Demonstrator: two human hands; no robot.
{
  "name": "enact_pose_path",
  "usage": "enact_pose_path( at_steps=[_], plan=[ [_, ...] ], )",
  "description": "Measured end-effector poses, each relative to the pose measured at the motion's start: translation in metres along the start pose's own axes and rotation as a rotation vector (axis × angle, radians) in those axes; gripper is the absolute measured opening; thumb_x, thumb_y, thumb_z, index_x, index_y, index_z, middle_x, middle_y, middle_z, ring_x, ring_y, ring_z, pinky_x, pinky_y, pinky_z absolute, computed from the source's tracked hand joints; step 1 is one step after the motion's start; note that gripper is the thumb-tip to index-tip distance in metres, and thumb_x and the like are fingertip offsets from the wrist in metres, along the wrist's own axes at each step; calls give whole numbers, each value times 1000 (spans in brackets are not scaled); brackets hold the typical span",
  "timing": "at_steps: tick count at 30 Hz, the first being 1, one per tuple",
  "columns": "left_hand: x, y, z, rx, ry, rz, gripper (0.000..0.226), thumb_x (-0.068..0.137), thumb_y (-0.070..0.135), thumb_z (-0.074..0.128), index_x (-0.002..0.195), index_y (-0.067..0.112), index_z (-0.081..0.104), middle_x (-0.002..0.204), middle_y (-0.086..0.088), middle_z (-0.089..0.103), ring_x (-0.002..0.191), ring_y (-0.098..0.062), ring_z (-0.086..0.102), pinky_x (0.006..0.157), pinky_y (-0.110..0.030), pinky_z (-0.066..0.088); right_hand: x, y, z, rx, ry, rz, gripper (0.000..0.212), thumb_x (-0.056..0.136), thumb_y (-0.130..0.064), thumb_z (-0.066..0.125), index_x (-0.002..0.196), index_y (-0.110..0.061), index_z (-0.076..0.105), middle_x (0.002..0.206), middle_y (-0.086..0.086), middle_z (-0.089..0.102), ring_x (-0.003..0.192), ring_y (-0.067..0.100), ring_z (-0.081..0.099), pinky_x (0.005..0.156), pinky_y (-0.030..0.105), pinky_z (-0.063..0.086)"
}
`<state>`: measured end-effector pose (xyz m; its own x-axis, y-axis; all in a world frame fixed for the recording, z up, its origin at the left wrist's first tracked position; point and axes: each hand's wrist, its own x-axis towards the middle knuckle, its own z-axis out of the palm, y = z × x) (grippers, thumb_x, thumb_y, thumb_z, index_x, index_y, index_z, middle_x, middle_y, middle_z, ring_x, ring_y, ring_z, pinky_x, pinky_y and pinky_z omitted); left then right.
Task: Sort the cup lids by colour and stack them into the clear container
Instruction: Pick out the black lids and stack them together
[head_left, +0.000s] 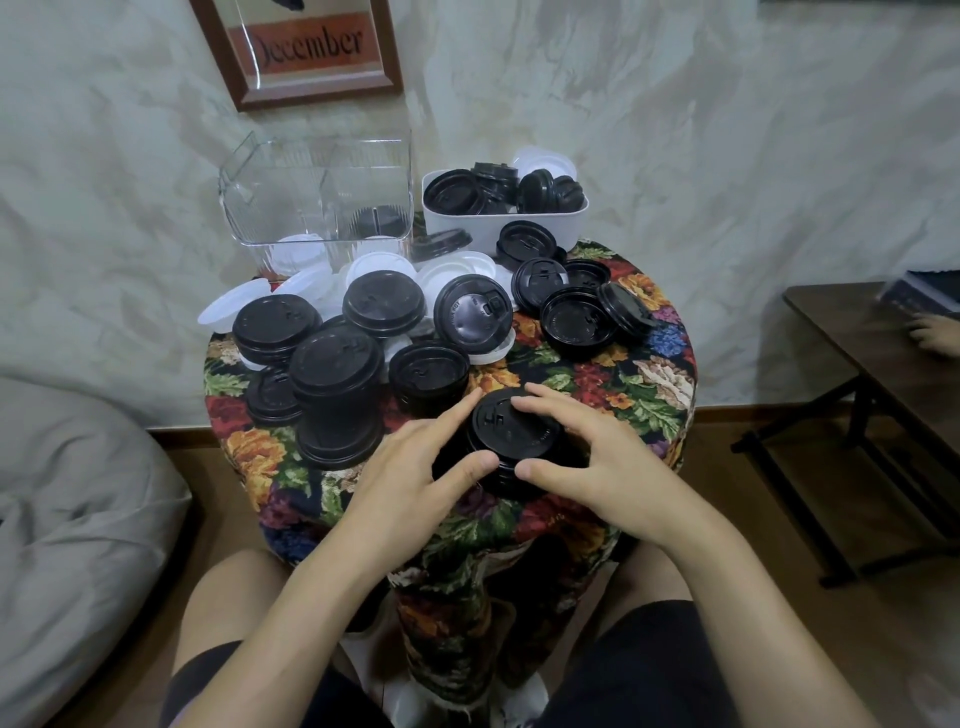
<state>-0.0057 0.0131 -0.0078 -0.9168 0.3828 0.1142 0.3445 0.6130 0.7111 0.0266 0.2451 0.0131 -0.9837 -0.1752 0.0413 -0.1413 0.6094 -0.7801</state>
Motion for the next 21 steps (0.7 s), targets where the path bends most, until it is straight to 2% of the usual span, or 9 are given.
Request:
enact_pose_path(
  at_steps=[2,5,8,12,14,16,18,21],
  plan=[
    [0,1,1,10,-2,-1,73,83,75,42,152,58,28,124,21,55,128,-3,46,104,-26,35,0,2,2,9,10,-11,67,82,-56,74,144,-48,52,158,-31,34,145,-11,30,123,38,31],
    [0,2,1,14,-8,2,75,83,75,42,153,54,28,132,20,56,130,-2,44,107,-27,36,-1,4,6,55,31,7,78,78,-69,70,148,-48,45,156,-31,38,142,-11,35,121,36,34],
    [0,2,0,10,-26,8,71,83,74,43,150,57,24,131,24,52,131,2,40,110,-27,34,-2,6,8,83,42,19,79,82,-61,76,152,-48,41,155,-32,39,142,-13,34,121,33,33],
    [0,4,-1,52,-27,10,66,86,70,45,147,58,22,121,38,39,123,15,29,99,-7,26,-3,4,6,31,33,26,86,78,-62,71,155,-43,39,155,-35,30,141,-22,22,123,22,24],
    [0,5,-1,74,-30,16,70,87,68,44,152,52,25,123,38,36,123,16,26,96,-1,22,-3,1,5,-21,13,27,88,79,-64,69,157,-42,36,157,-33,28,143,-19,20,123,23,22],
    [0,7,-1,100,-42,27,75,87,68,41,157,46,24,129,33,37,126,15,26,98,-5,22,-3,0,5,-56,9,26,86,83,-61,70,158,-41,33,159,-31,27,146,-14,20,125,26,23],
    [-2,8,1,120,-41,30,78,87,68,38,159,42,22,131,28,38,134,8,29,101,-13,24,-3,0,5,-54,27,34,87,83,-63,73,158,-43,32,159,-27,32,146,-8,27,123,32,29],
    [-2,11,2,115,4,28,74,89,67,41,157,43,28,131,22,50,134,-1,37,99,-18,29,-5,3,4,-44,118,34,91,70,-78,70,151,-49,37,150,-29,42,137,-3,44,115,39,42]
  ],
)
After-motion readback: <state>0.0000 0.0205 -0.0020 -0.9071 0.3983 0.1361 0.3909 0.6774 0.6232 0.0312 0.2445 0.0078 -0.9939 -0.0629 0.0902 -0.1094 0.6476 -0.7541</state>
